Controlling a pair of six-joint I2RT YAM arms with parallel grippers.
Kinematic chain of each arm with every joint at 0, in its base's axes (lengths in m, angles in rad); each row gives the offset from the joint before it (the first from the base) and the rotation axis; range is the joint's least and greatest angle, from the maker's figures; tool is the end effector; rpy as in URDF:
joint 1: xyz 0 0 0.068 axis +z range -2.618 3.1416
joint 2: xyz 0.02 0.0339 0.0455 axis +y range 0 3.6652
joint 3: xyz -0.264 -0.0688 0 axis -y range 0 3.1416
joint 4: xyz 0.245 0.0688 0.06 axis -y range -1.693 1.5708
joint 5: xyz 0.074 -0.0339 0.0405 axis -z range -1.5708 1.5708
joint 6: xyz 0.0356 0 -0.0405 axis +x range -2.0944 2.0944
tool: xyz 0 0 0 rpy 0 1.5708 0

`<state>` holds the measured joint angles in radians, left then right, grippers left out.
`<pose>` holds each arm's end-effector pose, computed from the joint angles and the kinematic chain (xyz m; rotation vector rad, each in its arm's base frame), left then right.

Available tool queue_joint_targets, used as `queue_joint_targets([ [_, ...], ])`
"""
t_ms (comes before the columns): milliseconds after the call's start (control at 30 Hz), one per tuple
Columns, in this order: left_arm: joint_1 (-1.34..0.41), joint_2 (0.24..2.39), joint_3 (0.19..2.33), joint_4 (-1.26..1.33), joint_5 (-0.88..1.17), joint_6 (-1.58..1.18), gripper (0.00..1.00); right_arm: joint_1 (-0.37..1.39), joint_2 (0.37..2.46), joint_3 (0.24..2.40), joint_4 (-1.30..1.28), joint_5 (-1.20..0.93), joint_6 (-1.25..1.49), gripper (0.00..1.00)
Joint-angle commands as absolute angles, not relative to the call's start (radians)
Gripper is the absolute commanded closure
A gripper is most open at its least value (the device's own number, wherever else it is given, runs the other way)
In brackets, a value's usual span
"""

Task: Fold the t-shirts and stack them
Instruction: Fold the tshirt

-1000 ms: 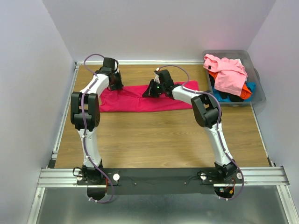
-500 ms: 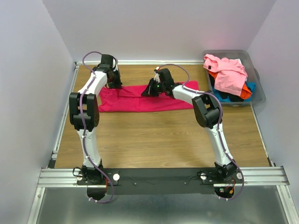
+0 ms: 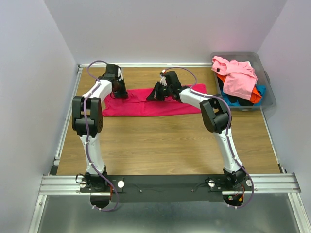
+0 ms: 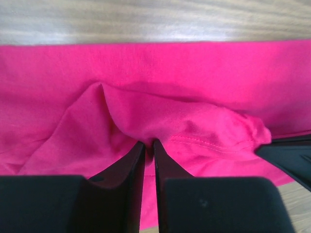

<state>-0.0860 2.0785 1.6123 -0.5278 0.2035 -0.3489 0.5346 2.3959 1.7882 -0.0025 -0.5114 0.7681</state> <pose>0.4512 -0.0461 0.1964 -0.2617 2.5776 -0.4239 0.4518 0.2878 0.1418 -0.0446 2.3952 1.2432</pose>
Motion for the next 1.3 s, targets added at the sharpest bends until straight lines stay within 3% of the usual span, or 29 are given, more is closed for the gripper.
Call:
queue_joint_targets([
  [0,-0.080,2.057,1.569,-0.416,0.264,-0.359,0.79,0.537,2.393,1.786,-0.021,-0.531,0.776,0.96],
  [33,-0.078,2.048,1.556,-0.397,0.264,-0.365,0.75,0.537,2.393,1.786,-0.021,-0.534,0.775,0.96],
  [67,-0.078,2.024,1.530,-0.364,0.256,-0.373,0.58,0.537,2.393,1.786,-0.020,-0.534,0.773,0.96],
  [133,-0.078,1.999,1.506,-0.336,0.235,-0.377,0.38,0.538,2.391,1.784,-0.020,-0.532,0.772,0.96],
  [233,-0.072,1.970,1.482,-0.314,0.207,-0.371,0.24,0.537,2.391,1.784,-0.020,-0.531,0.770,0.96],
  [1033,-0.095,1.930,1.278,-0.104,0.181,-0.224,0.28,0.537,2.405,1.798,-0.020,-0.542,0.769,0.96],
  [1267,-0.115,1.930,1.281,-0.106,0.157,-0.206,0.40,0.537,2.410,1.807,-0.020,-0.549,0.769,0.97],
])
